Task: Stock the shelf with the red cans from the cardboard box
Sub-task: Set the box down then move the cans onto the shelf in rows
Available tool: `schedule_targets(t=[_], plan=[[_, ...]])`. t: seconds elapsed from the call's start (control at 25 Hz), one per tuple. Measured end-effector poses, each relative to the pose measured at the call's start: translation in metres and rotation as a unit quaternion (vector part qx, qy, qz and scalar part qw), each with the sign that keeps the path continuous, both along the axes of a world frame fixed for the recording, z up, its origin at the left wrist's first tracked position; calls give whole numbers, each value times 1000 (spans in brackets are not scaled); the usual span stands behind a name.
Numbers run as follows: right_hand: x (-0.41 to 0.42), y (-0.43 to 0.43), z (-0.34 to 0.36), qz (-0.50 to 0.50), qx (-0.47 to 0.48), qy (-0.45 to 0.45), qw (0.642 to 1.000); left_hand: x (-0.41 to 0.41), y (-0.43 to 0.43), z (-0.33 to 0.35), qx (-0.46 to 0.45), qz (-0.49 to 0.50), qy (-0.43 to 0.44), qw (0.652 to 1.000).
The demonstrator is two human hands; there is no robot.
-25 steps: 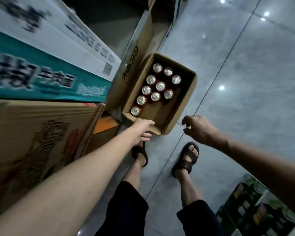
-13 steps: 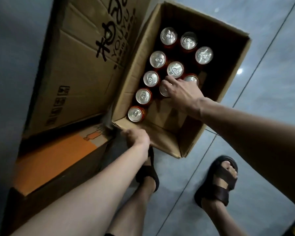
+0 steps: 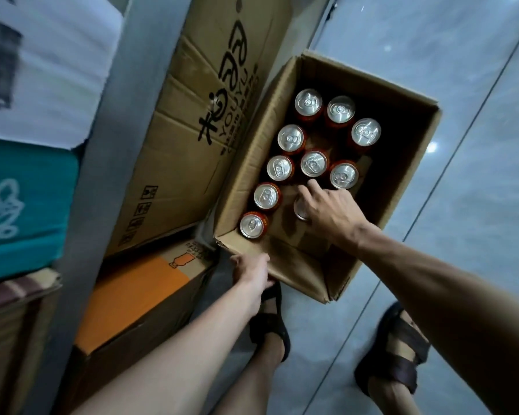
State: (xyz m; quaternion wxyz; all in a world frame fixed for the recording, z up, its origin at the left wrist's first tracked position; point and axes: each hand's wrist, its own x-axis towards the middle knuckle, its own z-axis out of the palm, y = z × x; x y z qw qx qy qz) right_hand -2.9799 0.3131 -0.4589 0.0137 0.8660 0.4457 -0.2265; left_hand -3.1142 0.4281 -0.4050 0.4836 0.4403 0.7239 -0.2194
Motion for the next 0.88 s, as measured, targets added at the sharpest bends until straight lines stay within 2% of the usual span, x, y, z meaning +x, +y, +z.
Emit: schedule_targets(t=[0.08,0.12,0.16,0.2,0.28,0.32,0.4,0.56,0.72,0.88], plan=[[-7,-12,25,-117,27,52,991,-7,-1,17,13,-73,11,997],[-10,-20,44,-204,56,93,973,-9,-5,31,34,-124,28,991],[-10,-29,69,-297,90,146,939,-8,-10,50,59,-174,36,982],[-9,-40,95,-384,124,208,891,-6,-17,74,81,-217,18,973],[-3,-65,155,-504,189,325,778,7,-33,129,86,-300,-89,946],[1,-75,185,-529,209,369,735,17,-42,156,76,-337,-150,927],[10,-92,252,-539,259,424,680,38,-58,220,57,-368,-248,894],[43,-118,423,-547,337,440,627,82,-85,382,61,-300,-375,875],[61,-118,564,-531,387,456,601,106,-90,535,57,-225,-442,867],[55,-101,687,-490,425,486,585,94,-80,672,132,-206,-477,844]])
